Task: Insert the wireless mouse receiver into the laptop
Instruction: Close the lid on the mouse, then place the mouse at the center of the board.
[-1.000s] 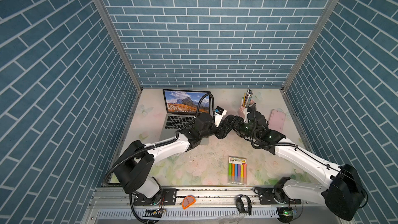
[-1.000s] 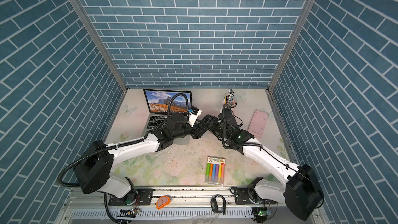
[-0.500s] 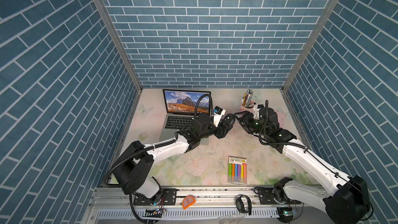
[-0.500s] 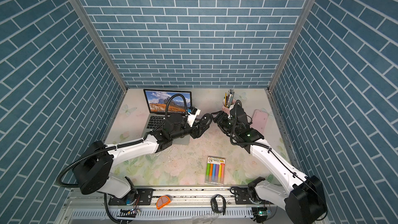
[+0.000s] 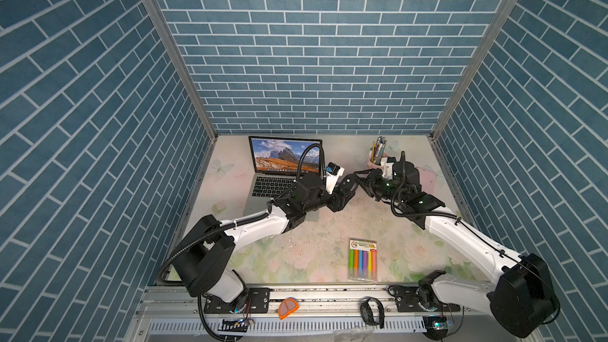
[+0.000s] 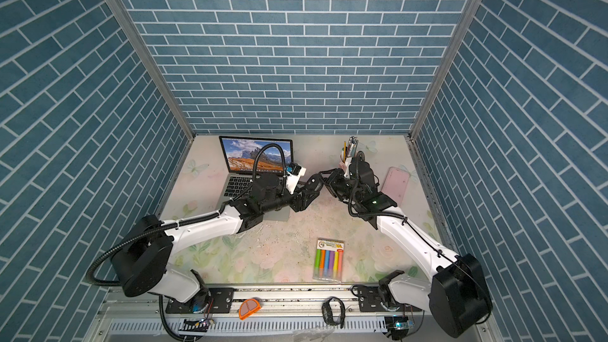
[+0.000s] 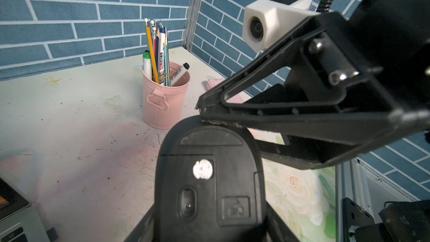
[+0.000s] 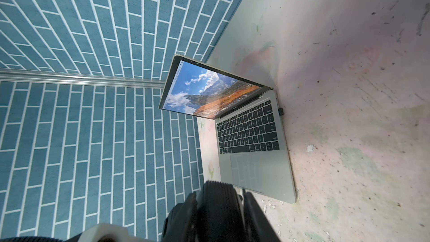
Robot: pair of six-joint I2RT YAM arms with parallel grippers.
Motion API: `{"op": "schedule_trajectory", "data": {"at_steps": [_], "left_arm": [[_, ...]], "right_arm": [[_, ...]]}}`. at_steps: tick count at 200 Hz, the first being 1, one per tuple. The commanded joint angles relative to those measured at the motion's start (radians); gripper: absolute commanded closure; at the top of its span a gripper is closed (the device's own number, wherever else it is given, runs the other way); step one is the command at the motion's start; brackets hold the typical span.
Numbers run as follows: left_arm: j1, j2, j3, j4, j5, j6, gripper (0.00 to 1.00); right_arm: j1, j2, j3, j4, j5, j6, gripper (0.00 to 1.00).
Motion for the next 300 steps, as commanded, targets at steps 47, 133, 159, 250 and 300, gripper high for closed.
{"op": "schedule_trajectory", "data": {"at_steps": [47,133,159,250,300], "left_arm": [[0.0,0.009,0.073,0.07,0.02,-0.004,1.0],[0.0,0.006,0.067,0.025,0.053,-0.006,1.0],[0.0,0.004,0.064,0.01,0.063,-0.015,1.0],[0.0,0.007,0.066,-0.023,0.085,-0.014,1.0],[0.003,0.012,0.074,-0.043,0.094,-0.007,0.95]], "right_arm": [[0.056,0.035,-0.057,0.038,-0.045,0.053,0.81],[0.068,-0.077,-0.062,-0.096,0.087,-0.028,0.52],[0.069,-0.112,-0.075,-0.098,0.098,-0.036,0.48],[0.07,-0.082,-0.062,-0.099,0.074,-0.073,0.54],[0.081,-0.055,-0.047,-0.101,0.068,-0.117,0.69]]}}
